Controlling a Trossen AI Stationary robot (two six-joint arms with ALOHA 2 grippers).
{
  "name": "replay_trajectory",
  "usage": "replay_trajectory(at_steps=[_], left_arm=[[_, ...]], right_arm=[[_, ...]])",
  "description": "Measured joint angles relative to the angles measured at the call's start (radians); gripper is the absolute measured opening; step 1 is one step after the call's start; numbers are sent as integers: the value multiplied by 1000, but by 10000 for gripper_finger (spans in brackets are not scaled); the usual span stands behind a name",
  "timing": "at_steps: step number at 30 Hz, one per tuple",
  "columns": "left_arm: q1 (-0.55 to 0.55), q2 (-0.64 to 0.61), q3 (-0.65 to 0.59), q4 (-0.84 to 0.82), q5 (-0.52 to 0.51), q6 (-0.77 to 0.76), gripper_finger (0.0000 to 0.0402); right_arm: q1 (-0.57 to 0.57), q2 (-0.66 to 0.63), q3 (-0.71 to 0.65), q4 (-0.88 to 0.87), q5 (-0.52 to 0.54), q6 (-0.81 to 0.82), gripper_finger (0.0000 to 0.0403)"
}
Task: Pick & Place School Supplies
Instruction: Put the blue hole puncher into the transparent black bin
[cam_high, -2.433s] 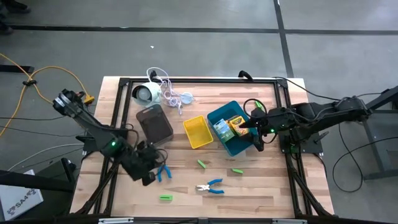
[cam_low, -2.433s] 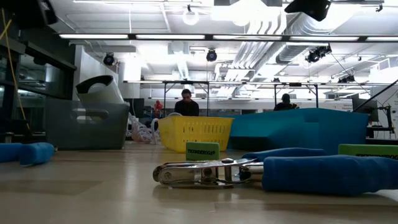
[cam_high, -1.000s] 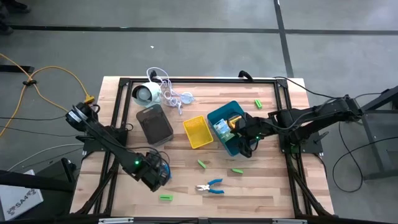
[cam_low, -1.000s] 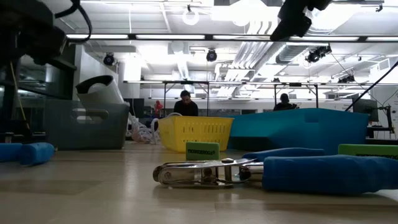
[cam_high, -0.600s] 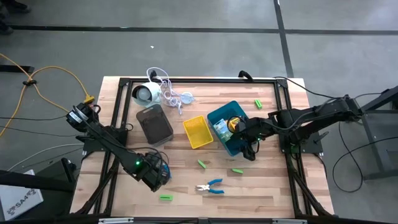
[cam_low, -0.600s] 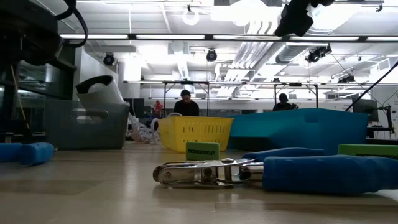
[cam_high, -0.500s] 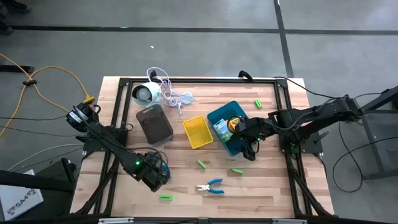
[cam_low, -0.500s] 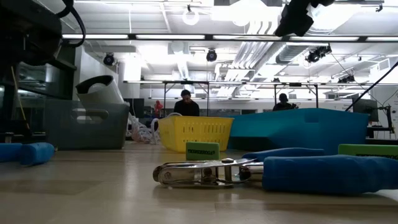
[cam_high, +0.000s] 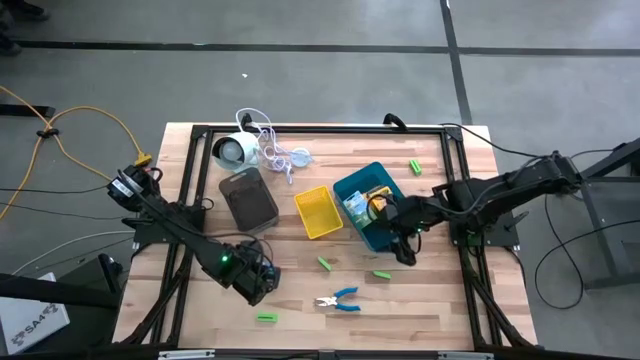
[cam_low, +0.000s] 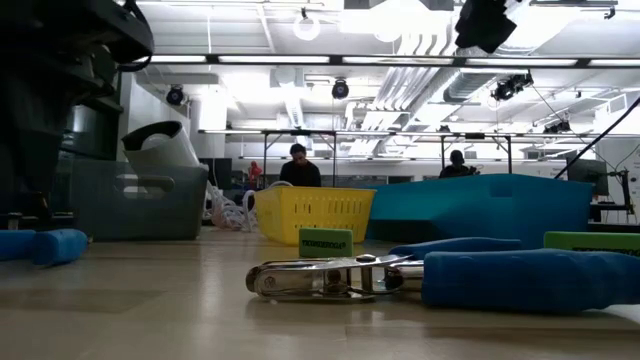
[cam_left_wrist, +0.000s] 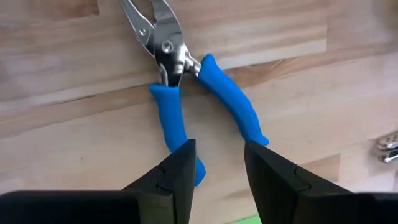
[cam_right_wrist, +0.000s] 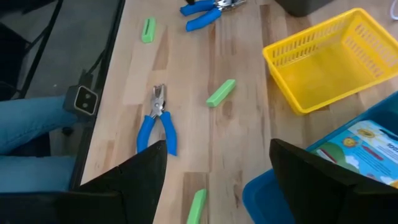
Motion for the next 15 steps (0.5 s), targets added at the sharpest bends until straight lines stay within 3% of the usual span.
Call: replay_trajectory(at_steps=[15], left_arm=[[31, 10, 0, -67, 39, -17, 133]], right_arm=[[25, 0, 0, 0, 0, -19, 275]])
